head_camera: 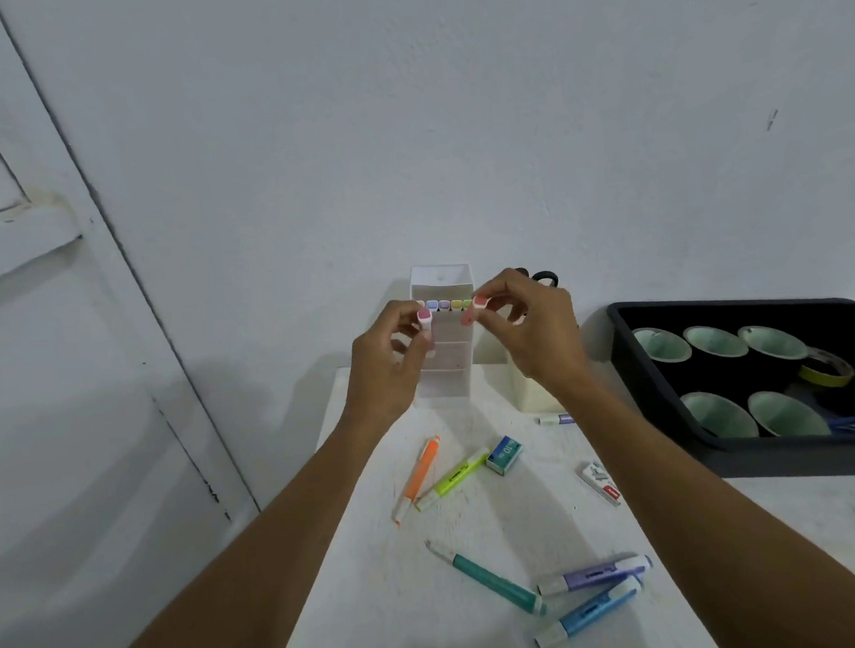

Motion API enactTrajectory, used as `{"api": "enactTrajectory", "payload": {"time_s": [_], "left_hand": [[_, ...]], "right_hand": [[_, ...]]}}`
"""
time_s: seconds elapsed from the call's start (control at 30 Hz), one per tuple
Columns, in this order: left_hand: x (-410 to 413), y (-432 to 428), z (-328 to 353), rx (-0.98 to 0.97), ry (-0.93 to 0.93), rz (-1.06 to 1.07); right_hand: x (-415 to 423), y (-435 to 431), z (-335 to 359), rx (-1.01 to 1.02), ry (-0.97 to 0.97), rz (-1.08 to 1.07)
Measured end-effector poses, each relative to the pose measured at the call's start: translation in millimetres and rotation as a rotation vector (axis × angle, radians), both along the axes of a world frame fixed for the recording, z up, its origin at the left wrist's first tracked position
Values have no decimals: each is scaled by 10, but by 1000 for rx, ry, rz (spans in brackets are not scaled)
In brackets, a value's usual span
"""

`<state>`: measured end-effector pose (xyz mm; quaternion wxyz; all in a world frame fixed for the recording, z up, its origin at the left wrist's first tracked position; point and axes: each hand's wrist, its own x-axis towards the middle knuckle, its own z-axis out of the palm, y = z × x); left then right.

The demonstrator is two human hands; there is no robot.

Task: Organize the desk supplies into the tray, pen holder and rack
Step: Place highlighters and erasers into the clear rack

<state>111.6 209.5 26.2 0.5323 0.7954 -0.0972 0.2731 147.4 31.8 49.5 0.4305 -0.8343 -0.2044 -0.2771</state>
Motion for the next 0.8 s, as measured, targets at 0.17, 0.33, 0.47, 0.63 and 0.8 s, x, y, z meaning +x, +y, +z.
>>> {"api": "enactTrajectory", "payload": {"time_s": [0.17,0.33,0.47,0.63,0.8], "left_hand": [[65,-6,-68,184,-135,35],[271,-49,-237,416,-98,88],[412,-72,-314,483,-17,97],[534,-152,-371,502,65,51],[638,-216,-453,510,138,39]], "right_hand": [[128,1,-336,-171,24,9],[250,49,-543,-253,-23,-23],[325,82,-679,-303,-66,-94],[281,76,-782,-274,-4,-109],[228,56,-777,17,293,10]]}}
